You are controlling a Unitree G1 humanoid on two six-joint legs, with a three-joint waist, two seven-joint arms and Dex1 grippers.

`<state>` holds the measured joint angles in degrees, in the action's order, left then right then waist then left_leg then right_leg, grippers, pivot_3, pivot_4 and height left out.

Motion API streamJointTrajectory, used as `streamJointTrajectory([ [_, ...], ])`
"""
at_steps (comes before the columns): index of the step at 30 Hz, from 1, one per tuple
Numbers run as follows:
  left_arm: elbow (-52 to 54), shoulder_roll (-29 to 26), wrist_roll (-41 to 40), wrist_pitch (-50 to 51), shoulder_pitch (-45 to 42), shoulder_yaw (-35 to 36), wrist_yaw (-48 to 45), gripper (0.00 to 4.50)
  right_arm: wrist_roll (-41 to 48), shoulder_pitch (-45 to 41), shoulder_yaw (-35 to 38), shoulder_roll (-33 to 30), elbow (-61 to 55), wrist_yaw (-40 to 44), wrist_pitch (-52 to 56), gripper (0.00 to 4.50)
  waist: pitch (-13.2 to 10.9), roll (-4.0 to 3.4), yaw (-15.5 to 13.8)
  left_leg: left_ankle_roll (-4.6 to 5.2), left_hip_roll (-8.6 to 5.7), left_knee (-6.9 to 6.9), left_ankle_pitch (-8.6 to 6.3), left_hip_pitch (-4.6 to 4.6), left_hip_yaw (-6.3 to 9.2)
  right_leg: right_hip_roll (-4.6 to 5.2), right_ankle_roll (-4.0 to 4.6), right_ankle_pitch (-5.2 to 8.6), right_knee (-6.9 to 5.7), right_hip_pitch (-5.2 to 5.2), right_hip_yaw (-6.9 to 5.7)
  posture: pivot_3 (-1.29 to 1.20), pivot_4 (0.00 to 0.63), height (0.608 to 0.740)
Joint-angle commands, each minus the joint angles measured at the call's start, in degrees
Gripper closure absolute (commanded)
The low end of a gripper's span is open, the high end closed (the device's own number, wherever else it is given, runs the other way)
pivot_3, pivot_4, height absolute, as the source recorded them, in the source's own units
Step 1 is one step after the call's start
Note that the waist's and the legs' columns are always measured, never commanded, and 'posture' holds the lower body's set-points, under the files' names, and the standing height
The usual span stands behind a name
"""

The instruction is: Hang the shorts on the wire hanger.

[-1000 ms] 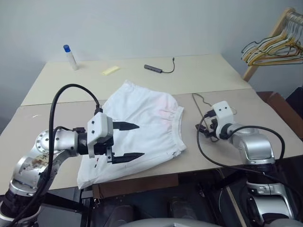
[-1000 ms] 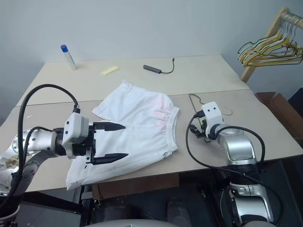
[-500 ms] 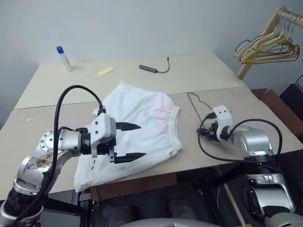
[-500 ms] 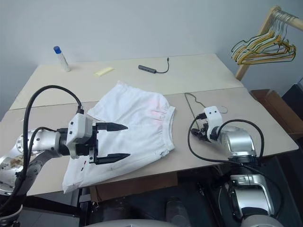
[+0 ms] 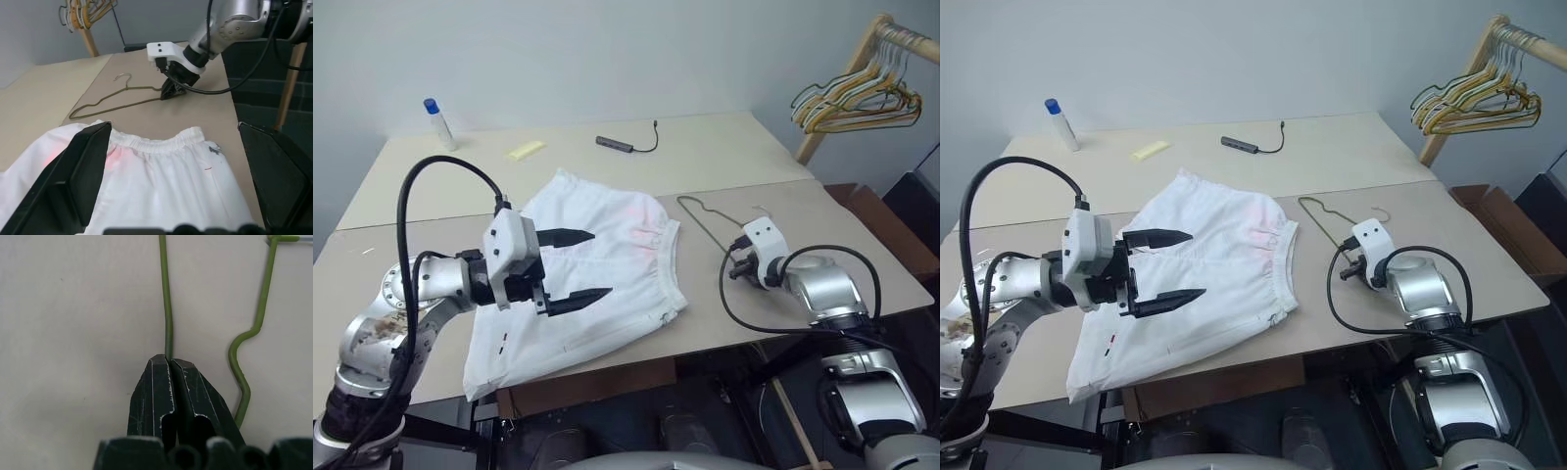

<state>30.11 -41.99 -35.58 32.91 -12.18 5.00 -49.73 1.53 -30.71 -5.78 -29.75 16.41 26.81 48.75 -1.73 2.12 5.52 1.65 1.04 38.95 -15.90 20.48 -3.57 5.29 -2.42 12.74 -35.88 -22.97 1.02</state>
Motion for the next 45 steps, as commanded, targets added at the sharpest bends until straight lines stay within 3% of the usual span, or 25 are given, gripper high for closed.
streamJointTrajectory([
  [1,-5.55,5.7,-14.28,12.44,-5.03,5.67,9.77,0.0,1.47,0.38,5.58,1.18,-8.96,-3.29,-2.35,4.45,-0.02,-0.03,-0.14,0.0,-0.01,0.0,0.0,0.04,0.04,0.01,-0.02,-0.01,-0.01,-0.04,-0.01,-0.05,0.0,0.74],
  [3,-10.78,10.48,-25.93,17.96,-7.09,10.66,15.99,0.0,3.37,1.69,8.53,1.42,-17.27,-2.83,-4.93,4.45,-0.06,-0.1,-0.31,0.0,-0.01,0.01,0.0,0.26,0.09,0.04,-0.05,-0.01,-0.04,-0.23,0.0,-0.05,0.0,0.74],
  [6,-16.05,14.84,-36.61,21.94,-8.71,14.9,23.05,0.0,4.37,3.65,8.67,0.52,-24.7,-0.59,-8.31,4.45,-0.05,-0.11,-0.22,0.0,-0.02,0.05,0.0,0.65,0.15,0.07,-0.09,-0.03,-0.12,-0.64,-0.01,-0.06,0.0,0.74],
  [10,-19.94,22.28,-49.05,23.27,-8.45,15.46,30.34,0.0,4.16,6.35,6.62,-0.76,-34.0,2.49,-18.67,4.45,-0.04,-0.09,-0.64,0.0,-0.07,0.05,-0.01,0.74,0.16,0.21,-0.13,-0.06,-0.1,-0.7,-0.05,-0.07,0.0,0.74],
  [18,-18.33,33.82,-51.21,17.39,-11.22,11.35,42.68,0.0,-0.12,10.53,0.61,0.96,-39.91,2.35,-32.47,4.45,-0.03,-0.07,-1.72,-0.01,-0.21,0.18,0.0,0.59,0.15,0.19,-0.11,-0.13,-0.04,-0.4,-0.1,-0.08,0.0,0.74],
  [24,-19.92,35.02,-48.53,13.34,-13.77,11.39,46.22,0.0,-1.43,13.28,-1.32,1.91,-42.04,3.04,-36.81,4.45,-0.03,-0.07,-1.62,-0.01,-0.21,0.19,0.0,0.57,0.17,0.13,-0.07,-0.15,0.05,-0.33,-0.1,-0.08,0.0,0.74],
  [28,-20.71,35.05,-48.66,11.28,-14.93,12.22,45.71,0.8,-2.98,13.95,-2.46,1.73,-41.98,3.01,-37.25,4.5,-0.03,-0.07,-1.58,-0.01,-0.21,0.19,0.01,0.54,0.18,0.11,-0.07,-0.15,0.06,-0.29,-0.12,-0.09,0.0,0.74],
  [39,-22.04,34.87,-48.28,10.04,-14.43,12.02,46.69,4.44,-3.54,14.87,-2.74,1.67,-42.38,4.07,-37.93,4.5,-0.03,-0.07,-1.57,-0.01,-0.21,0.19,0.0,0.55,0.19,0.11,-0.07,-0.15,0.11,-0.27,-0.15,-0.09,0.0,0.74],
  [45,-22.03,34.68,-46.25,9.61,-14.06,11.57,45.41,4.48,-3.79,15.1,-2.99,1.26,-42.26,5.18,-39.49,4.5,-0.03,-0.07,-1.6,-0.01,-0.21,0.19,0.0,0.56,0.2,0.11,-0.07,-0.15,0.13,-0.26,-0.17,-0.09,0.0,0.74],
])
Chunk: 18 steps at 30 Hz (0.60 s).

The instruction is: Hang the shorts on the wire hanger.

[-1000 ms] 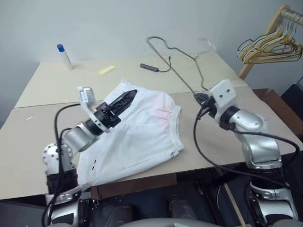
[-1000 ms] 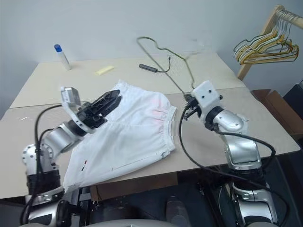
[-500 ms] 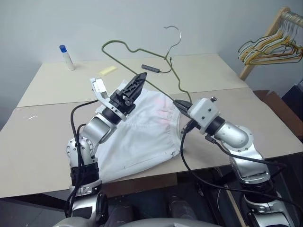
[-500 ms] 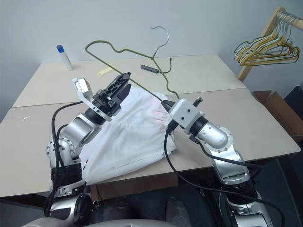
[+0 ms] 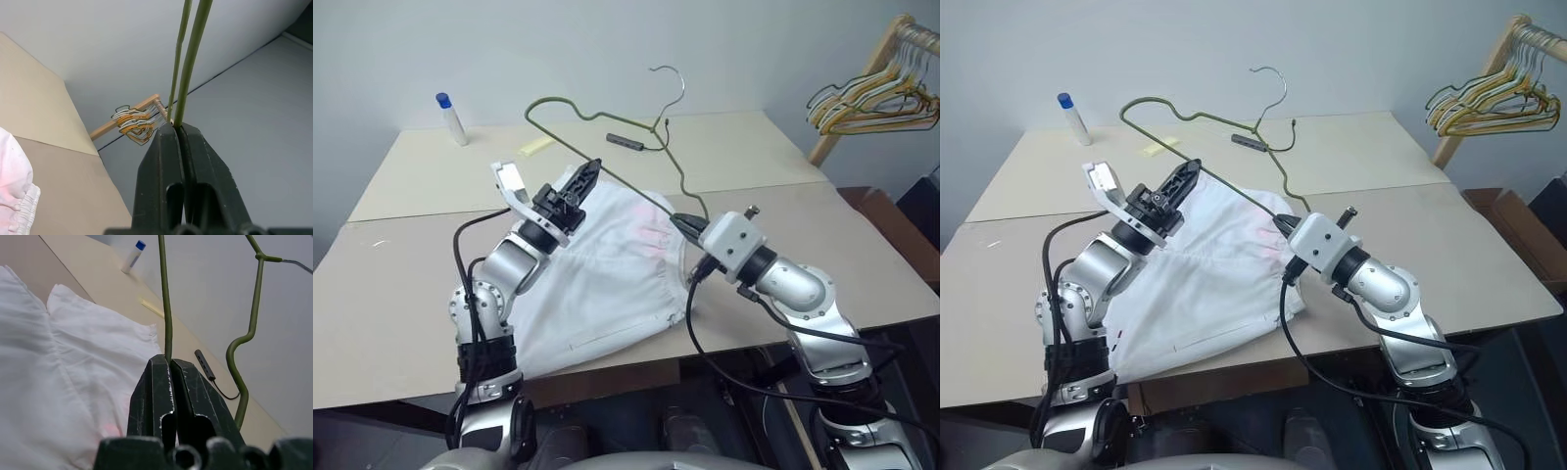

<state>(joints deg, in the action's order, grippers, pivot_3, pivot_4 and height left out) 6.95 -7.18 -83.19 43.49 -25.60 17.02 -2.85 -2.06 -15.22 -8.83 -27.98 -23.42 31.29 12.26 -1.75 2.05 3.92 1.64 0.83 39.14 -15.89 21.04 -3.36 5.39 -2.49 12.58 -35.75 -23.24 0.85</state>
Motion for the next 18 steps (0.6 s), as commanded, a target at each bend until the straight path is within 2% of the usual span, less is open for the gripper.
streamJointTrajectory([
  [1,1.26,-0.32,1.79,-0.81,-0.51,-0.71,-1.89,4.48,-0.44,-0.36,-0.07,-0.61,-2.36,0.78,-3.53,4.5,0.0,0.0,0.0,0.0,0.0,0.0,0.0,0.0,0.0,0.0,0.0,0.0,0.01,0.0,0.0,-0.09,0.0,0.74],
  [2,1.48,-0.48,2.37,-0.72,-0.41,-0.99,-2.26,4.48,-1.29,-0.45,-0.31,-0.76,-2.17,0.47,-4.2,4.5,0.0,0.0,0.0,0.0,0.0,0.0,0.0,0.0,0.0,0.0,0.0,0.0,0.01,0.0,0.0,-0.09,0.0,0.74],
  [5,2.05,-0.4,3.17,-0.81,-0.29,-1.22,-3.56,4.5,-1.91,-0.55,-0.78,-1.28,-1.82,1.21,-5.79,3.67,0.0,0.0,0.02,0.0,0.0,0.0,0.0,0.0,0.0,0.0,0.0,0.0,0.01,0.0,-0.01,-0.09,0.0,0.74],
  [9,2.3,-2.59,7.82,-1.66,-0.85,-2.14,-7.94,4.5,-0.65,-0.35,-0.12,-1.27,-2.09,2.18,-5.4,2.33,0.0,0.0,0.06,0.0,0.0,0.0,0.0,0.0,0.0,-0.01,0.0,0.0,0.02,0.01,-0.01,-0.09,0.0,0.74],
  [10,1.7,-4.0,9.26,-1.77,-1.32,-2.12,-9.71,4.5,2.23,0.55,0.57,-2.41,-3.2,4.89,-4.81,2.01,0.0,0.0,0.12,0.0,0.0,0.0,0.0,0.0,-0.01,-0.01,0.0,0.0,0.02,0.01,-0.01,-0.08,0.0,0.74],
  [15,-1.72,-12.72,12.9,-1.43,-4.0,-0.82,-21.25,4.5,17.6,0.93,8.72,-4.33,-6.38,10.63,0.97,2.01,-0.01,0.0,0.12,0.0,0.02,-0.01,0.0,0.01,0.01,-0.03,0.01,0.01,0.05,0.01,-0.07,-0.07,0.0,0.74],
  [18,-6.02,-20.52,12.98,0.56,-6.63,0.91,-31.98,4.5,33.15,-0.27,15.93,-10.15,-6.52,18.07,11.4,2.01,-0.02,-0.01,0.03,0.0,0.03,0.0,0.0,-0.01,0.0,-0.02,0.01,0.0,0.07,0.05,-0.08,-0.06,0.0,0.74],
])
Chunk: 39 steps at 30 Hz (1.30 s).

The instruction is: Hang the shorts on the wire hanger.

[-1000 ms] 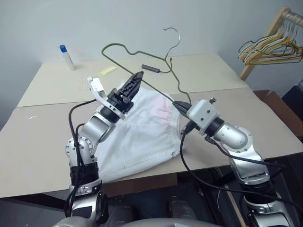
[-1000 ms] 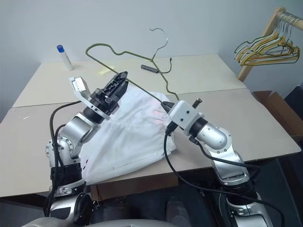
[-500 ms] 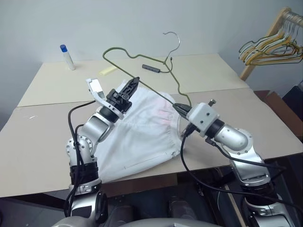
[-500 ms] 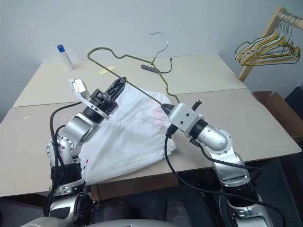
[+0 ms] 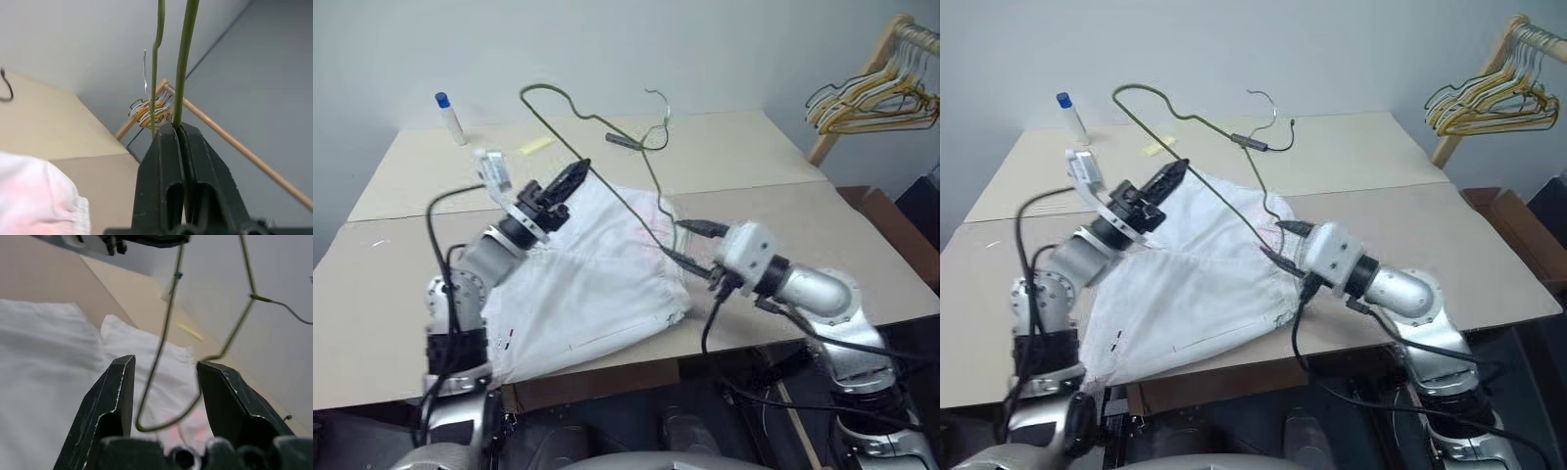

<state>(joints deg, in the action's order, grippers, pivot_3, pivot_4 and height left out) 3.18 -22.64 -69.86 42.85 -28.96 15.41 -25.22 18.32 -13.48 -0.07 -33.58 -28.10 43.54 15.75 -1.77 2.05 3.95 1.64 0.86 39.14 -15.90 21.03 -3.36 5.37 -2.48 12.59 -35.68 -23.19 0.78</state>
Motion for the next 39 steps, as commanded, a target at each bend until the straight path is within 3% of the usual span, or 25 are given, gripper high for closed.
streamJointTrajectory([
  [1,-3.67,-7.24,-0.58,1.68,-4.15,3.07,-13.63,4.5,17.12,-2.44,8.43,-6.78,-0.98,8.1,11.9,2.01,-0.01,-0.01,-0.01,0.0,0.01,-0.01,0.0,0.0,0.0,-0.02,0.0,0.0,0.04,0.0,0.0,-0.06,0.0,0.74],
  [6,-9.92,-12.41,-1.22,2.78,-7.3,4.83,-31.9,4.5,31.68,-6.18,6.58,-12.09,5.69,15.71,28.8,2.01,-0.01,-0.01,0.04,0.02,0.08,-0.05,-0.01,0.01,-0.01,-0.06,0.02,0.01,0.15,0.01,-0.06,-0.07,0.0,0.74],
  [13,-14.36,-12.69,2.87,3.63,-9.93,2.22,-42.43,4.5,37.86,-15.57,1.64,-6.65,13.02,13.82,40.8,2.01,-0.01,-0.01,0.03,0.02,0.1,-0.04,-0.01,0.05,0.0,-0.06,0.01,0.01,0.16,-0.02,-0.04,-0.08,0.0,0.74],
  [26,-13.43,-7.23,4.82,2.73,-10.4,2.97,-42.63,4.5,37.19,-23.17,-1.81,1.66,15.05,6.6,47.3,2.01,-0.01,-0.01,-0.07,0.06,0.1,-0.04,-0.03,0.17,0.03,-0.02,-0.06,-0.04,0.22,-0.1,-0.03,-0.08,0.0,0.74],
  [39,-13.55,-7.67,5.09,3.14,-11.43,4.85,-42.78,4.5,35.85,-17.47,2.1,-2.43,14.82,7.56,44.99,2.01,-0.01,-0.01,-0.08,0.07,0.1,-0.04,-0.04,0.18,0.03,-0.02,-0.07,-0.04,0.24,-0.1,-0.03,-0.08,0.0,0.74],
])
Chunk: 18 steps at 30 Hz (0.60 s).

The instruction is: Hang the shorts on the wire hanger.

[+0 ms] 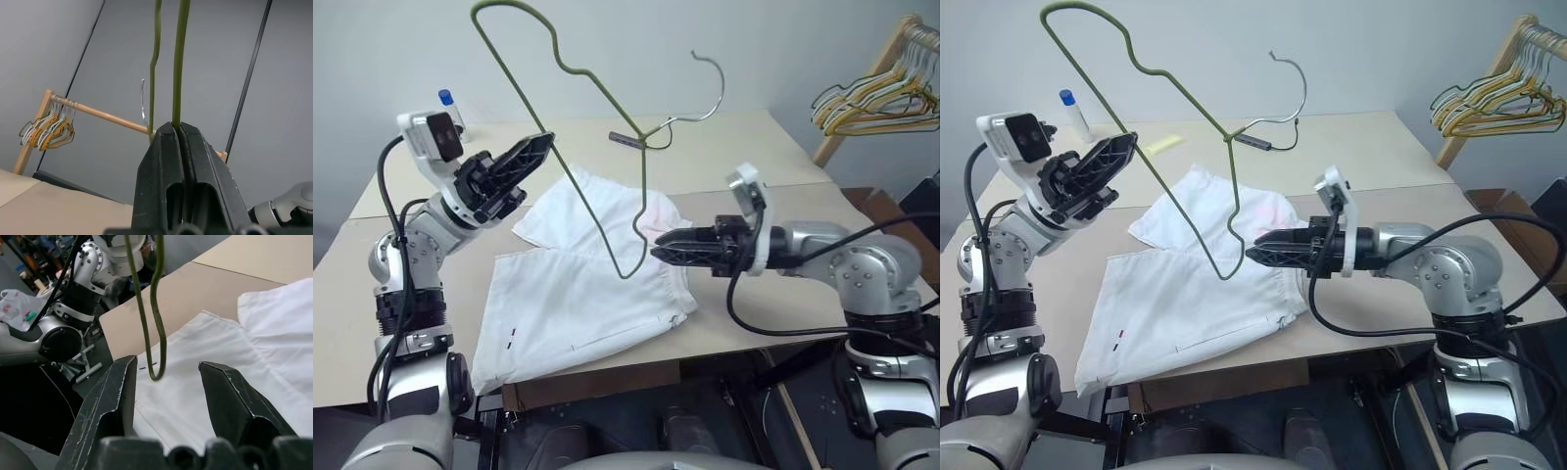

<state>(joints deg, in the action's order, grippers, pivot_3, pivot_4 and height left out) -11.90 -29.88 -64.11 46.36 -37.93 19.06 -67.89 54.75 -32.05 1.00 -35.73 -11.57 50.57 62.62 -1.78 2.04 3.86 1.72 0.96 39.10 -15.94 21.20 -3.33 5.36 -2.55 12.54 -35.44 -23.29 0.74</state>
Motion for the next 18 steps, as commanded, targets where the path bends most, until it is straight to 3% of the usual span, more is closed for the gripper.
streamJointTrajectory([
  [1,1.74,-0.28,-0.74,-0.25,-2.68,1.16,-0.21,4.5,-1.1,1.74,0.53,-0.02,-1.9,0.48,-2.37,2.01,0.0,0.0,0.02,0.0,0.01,0.0,0.0,-0.01,0.0,-0.02,0.0,0.0,0.0,0.0,0.0,-0.08,0.0,0.74],
  [7,1.81,0.28,-0.62,-0.17,-3.5,0.8,-0.63,4.5,-0.27,2.73,-0.07,2.77,-2.23,2.51,-3.88,2.01,0.0,0.0,0.19,0.0,0.01,0.0,0.0,-0.02,0.0,-0.04,0.0,0.0,-0.03,0.0,0.03,-0.08,0.0,0.74],
  [10,1.57,0.4,-0.67,0.03,-3.78,0.82,-0.87,4.5,-1.12,1.96,-0.77,4.4,-2.1,2.41,-4.53,1.45,0.0,0.0,0.15,0.0,0.0,0.0,0.0,-0.03,0.0,-0.03,0.0,0.0,-0.04,0.0,0.03,-0.08,0.0,0.74],
  [18,1.78,1.51,-0.78,-0.24,-4.22,0.88,-0.66,4.5,-2.79,-1.52,-3.3,8.22,0.95,2.53,-4.69,1.45,0.0,0.0,0.15,0.0,0.0,0.01,0.0,-0.02,0.0,-0.02,-0.01,0.0,-0.06,0.0,0.03,-0.08,0.0,0.74],
])
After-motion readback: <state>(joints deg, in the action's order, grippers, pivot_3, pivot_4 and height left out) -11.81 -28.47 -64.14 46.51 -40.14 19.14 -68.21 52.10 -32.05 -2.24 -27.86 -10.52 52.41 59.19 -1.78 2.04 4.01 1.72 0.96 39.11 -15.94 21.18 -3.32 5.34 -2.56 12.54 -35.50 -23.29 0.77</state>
